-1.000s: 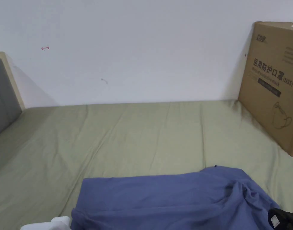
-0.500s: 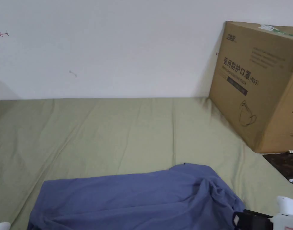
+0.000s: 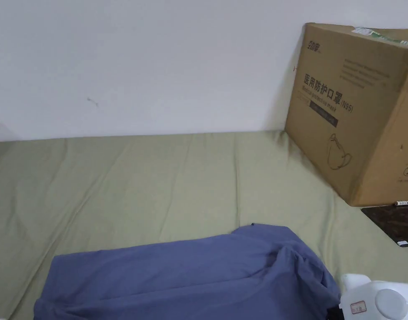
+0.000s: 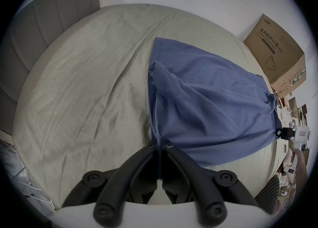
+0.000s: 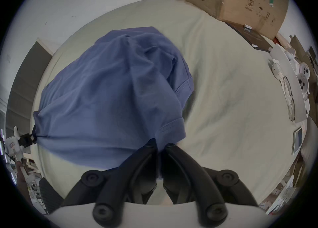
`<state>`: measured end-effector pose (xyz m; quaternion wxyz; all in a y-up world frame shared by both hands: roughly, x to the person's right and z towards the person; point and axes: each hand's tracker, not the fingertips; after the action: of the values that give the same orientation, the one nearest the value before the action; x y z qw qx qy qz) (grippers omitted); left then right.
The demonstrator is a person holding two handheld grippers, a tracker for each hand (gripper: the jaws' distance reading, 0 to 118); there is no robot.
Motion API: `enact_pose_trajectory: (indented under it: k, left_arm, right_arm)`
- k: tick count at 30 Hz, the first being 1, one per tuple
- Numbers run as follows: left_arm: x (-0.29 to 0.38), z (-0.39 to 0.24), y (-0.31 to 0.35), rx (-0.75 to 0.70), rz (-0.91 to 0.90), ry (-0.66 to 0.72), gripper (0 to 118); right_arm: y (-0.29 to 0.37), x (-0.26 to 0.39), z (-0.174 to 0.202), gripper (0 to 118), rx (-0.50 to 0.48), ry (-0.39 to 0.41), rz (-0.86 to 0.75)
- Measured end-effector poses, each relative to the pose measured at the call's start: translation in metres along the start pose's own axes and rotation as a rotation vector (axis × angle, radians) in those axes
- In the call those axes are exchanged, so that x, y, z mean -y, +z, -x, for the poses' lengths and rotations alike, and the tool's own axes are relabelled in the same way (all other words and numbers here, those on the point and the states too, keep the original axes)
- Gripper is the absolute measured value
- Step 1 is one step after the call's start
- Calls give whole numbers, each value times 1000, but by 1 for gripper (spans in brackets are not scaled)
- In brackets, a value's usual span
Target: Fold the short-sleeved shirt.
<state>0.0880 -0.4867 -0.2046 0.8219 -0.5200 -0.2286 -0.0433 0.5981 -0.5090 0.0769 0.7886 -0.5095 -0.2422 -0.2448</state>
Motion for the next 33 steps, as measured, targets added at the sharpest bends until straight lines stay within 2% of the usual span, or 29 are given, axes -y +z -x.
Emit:
enact_pose_trajectory:
  k: [5, 9, 13, 16, 19, 22, 23, 24, 25, 26, 27, 30, 31, 33]
  left_arm:
    - [-9, 15, 34, 65, -68, 43, 2]
    - [3, 23, 66, 67, -43, -1, 2]
    - [42, 31, 83, 63, 47, -33, 2]
    - [71, 36, 74, 51, 128, -56, 2]
    - [86, 40, 54, 33, 179, -33, 2]
    - [85, 51, 39, 48, 191, -10, 5]
    - [82, 54, 39, 52, 192, 3, 19]
    - [80, 56, 39, 39, 203, 10, 44]
    - [77, 58, 41, 46, 207, 22, 69]
    - [76, 60, 44, 63, 214, 44, 95]
    - [72, 60, 52, 96, 202, 73, 100]
    - [56, 47, 93, 209, 2, 27, 99]
    - [51, 41, 106, 229, -73, -3, 99]
    - [43, 22, 134, 268, -239, -26, 100]
  right_arm:
    - [61, 9, -9, 4, -66, -18, -123]
    - [98, 35, -28, 4, -133, -93, -82]
    - [107, 87, -26, 4, -101, -1, 32]
    - [90, 118, -24, 4, -69, 36, 107]
    - [60, 123, -29, 4, -53, 4, 158]
    - [56, 119, -24, 6, -32, 20, 140]
    - [58, 116, -22, 17, -24, 21, 134]
    - [62, 115, -21, 46, -18, 13, 131]
    - [65, 114, -22, 87, -10, -10, 147]
    - [69, 111, -23, 110, -27, -33, 163]
    - [76, 107, -23, 110, -81, -61, 161]
    - [105, 97, -19, 110, -210, -143, 65]
    - [120, 93, -12, 110, -245, -133, -28]
    - [150, 88, 8, 110, -256, -87, -225]
